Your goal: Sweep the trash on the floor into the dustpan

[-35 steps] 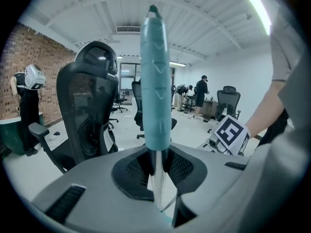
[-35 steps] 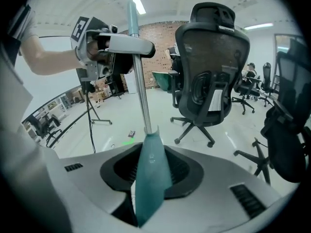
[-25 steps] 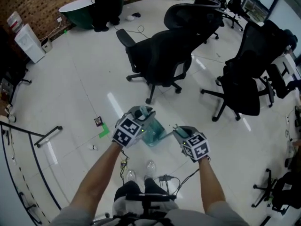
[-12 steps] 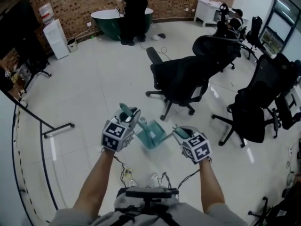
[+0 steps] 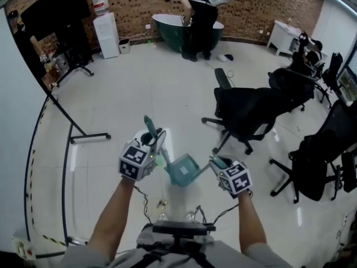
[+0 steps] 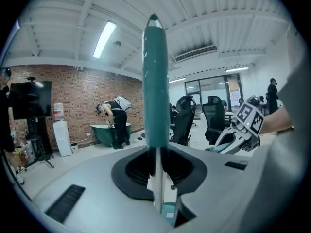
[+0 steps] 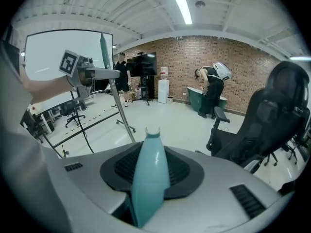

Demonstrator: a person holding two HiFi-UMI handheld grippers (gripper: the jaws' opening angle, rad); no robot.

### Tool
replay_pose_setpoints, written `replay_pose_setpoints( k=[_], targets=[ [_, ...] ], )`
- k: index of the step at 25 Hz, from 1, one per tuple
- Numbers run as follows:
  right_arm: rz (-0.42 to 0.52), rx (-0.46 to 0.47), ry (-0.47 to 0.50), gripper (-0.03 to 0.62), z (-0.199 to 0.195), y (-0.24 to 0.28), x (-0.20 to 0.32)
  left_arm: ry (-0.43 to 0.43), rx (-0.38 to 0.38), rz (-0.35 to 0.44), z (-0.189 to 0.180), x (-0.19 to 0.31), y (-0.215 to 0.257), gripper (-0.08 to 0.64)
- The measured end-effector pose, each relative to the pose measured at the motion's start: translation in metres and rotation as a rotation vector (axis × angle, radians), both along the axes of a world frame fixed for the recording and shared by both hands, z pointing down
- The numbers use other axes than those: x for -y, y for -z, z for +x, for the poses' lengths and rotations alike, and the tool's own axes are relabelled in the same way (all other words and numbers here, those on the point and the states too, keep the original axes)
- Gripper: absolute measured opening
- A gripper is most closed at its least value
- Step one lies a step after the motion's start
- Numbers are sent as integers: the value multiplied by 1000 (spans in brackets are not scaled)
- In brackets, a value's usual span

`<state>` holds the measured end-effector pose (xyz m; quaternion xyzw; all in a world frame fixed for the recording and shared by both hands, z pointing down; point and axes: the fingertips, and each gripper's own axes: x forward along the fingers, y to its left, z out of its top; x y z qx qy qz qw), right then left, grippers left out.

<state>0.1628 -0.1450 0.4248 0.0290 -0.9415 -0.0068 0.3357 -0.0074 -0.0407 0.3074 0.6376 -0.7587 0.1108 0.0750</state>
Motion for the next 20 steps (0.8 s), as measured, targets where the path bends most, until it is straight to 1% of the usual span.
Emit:
replay_pose_setpoints(
  k=[4, 9, 12, 16, 20],
  targets=[
    [18, -31, 69, 114, -25, -5, -31, 66, -5, -7, -20, -43, -4, 57],
    [39, -25, 118, 114, -48, 11, -58, 132, -9, -34, -31, -87, -24, 57],
    [56, -1, 143, 114, -62, 23, -72, 149, -13, -42, -38, -107, -39, 57],
    [70, 30, 162, 114, -73, 34, -92, 183, -46, -43, -38, -133, -54, 57],
    [81, 49, 166, 114, -84, 42, -106, 191, -67, -40, -40, -148, -61, 57]
  ],
)
